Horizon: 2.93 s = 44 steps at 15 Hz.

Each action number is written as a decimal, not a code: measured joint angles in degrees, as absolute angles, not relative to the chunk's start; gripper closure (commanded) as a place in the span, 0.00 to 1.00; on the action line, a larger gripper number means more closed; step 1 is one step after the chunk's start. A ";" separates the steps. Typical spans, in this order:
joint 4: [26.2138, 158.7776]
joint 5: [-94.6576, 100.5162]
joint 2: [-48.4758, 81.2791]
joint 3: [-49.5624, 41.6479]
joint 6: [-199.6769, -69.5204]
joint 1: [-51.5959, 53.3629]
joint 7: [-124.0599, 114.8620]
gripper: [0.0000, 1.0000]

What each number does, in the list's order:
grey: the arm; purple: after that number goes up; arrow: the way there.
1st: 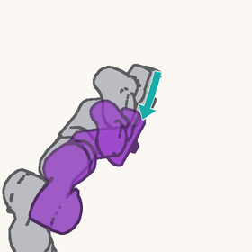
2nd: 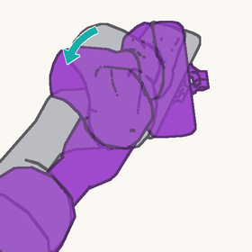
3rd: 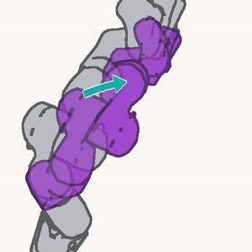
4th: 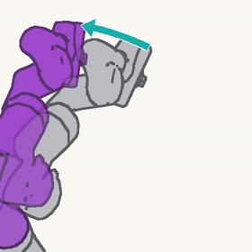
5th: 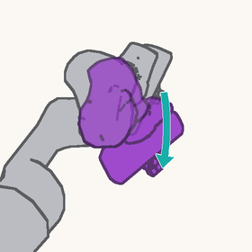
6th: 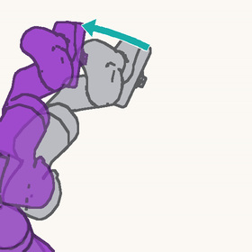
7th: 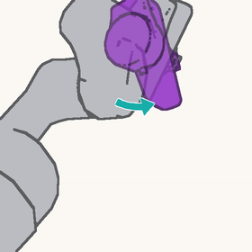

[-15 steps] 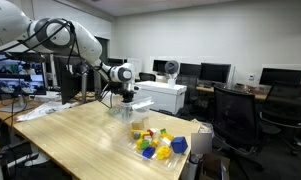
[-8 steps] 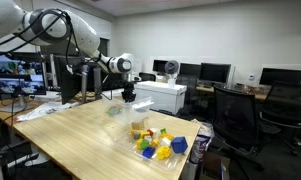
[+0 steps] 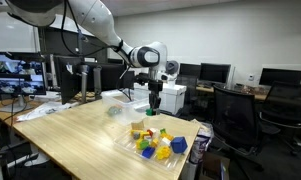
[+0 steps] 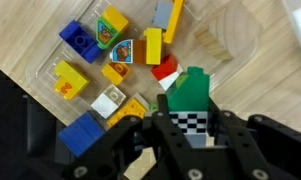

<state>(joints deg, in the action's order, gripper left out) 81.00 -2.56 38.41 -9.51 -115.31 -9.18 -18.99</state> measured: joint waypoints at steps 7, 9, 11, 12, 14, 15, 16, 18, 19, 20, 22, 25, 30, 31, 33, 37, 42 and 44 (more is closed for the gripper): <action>80.51 -6.44 49.37 -11.33 -117.73 -9.40 -34.44 0.00; 79.67 -8.00 49.25 -11.18 -117.83 -9.38 -35.68 0.00; 79.34 -8.88 48.34 -11.06 -117.78 -9.35 -35.96 0.00; 79.34 -8.88 47.74 -11.04 -117.64 -9.34 -35.96 0.00; 79.23 -8.85 43.79 -10.97 -114.23 -8.51 -35.89 0.00; 79.27 -8.85 43.11 -10.97 -113.83 -8.31 -35.89 0.00; 78.91 -8.28 42.36 -10.91 -112.83 -7.89 -35.37 0.00; 77.13 -5.91 38.91 -10.79 -109.12 -4.95 -34.59 0.00; 76.41 -4.48 38.85 -9.98 -109.08 -4.44 -32.64 0.00; 75.34 -3.51 38.75 -9.24 -108.69 -3.43 -31.81 0.00; 73.41 -1.66 38.75 -7.50 -107.54 0.03 -30.99 0.00; 71.81 0.58 39.15 -4.89 -106.83 5.62 -29.28 0.00; 70.69 2.89 42.27 -2.20 -106.03 9.53 -20.27 0.00; 70.62 3.92 43.35 -2.15 -105.50 9.55 -17.55 0.00; 70.52 6.26 46.20 -2.54 -105.18 8.95 -12.53 0.00; 69.81 8.78 48.08 -2.57 -105.81 8.93 -8.75 0.00; 69.59 10.08 49.75 -1.43 -112.27 9.24 -4.11 0.00; 69.59 10.08 50.24 -0.49 -114.97 9.24 -3.38 0.00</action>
